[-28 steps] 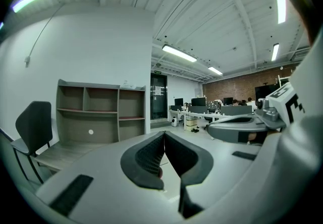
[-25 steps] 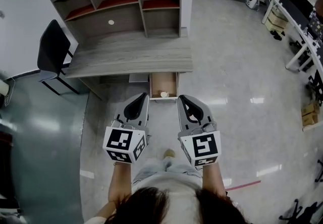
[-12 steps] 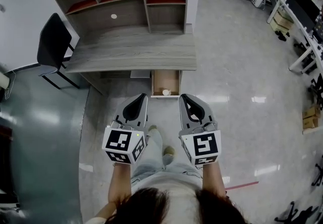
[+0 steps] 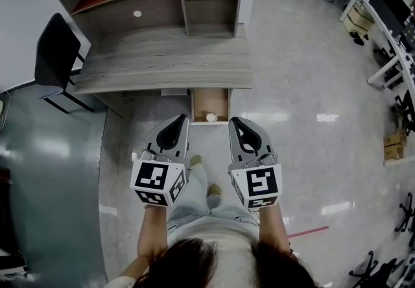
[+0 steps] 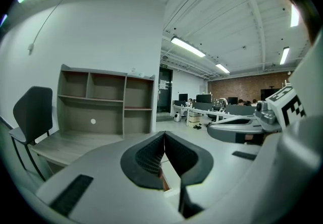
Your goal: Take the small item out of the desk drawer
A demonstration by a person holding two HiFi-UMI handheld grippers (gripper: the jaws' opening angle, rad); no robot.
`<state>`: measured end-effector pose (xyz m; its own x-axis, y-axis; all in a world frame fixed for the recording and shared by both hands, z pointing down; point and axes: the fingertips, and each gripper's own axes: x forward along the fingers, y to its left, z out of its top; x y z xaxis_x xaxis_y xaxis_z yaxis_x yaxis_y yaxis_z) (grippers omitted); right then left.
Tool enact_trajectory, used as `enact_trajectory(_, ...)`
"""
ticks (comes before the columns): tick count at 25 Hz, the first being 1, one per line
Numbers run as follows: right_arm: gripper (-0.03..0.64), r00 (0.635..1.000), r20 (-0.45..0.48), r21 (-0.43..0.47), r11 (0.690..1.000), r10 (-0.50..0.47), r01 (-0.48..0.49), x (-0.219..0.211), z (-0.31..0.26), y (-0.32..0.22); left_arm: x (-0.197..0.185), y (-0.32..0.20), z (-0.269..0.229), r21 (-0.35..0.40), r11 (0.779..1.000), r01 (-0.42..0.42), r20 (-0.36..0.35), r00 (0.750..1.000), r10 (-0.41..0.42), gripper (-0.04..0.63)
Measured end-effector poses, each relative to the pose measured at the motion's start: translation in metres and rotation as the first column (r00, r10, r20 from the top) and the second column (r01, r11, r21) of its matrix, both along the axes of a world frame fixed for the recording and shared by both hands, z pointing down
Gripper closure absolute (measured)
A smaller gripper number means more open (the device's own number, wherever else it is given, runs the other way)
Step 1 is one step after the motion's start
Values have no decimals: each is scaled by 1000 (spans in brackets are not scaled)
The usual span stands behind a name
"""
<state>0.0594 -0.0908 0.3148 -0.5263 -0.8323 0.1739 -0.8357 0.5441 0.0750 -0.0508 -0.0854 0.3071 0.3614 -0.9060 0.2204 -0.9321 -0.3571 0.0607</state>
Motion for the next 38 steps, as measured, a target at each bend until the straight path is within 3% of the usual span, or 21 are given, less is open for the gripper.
enact_trajectory(23,588,990,-142,-108,994,13,-29,-45,82,-92,-35,-100,57,-94,994,-49,-13,999,48,579)
enact_trajectory(38,588,978,-203,-242,970,-39,-11,-74,154,-134,-59,-155,100,-151,985,-82,-27,997,78,578)
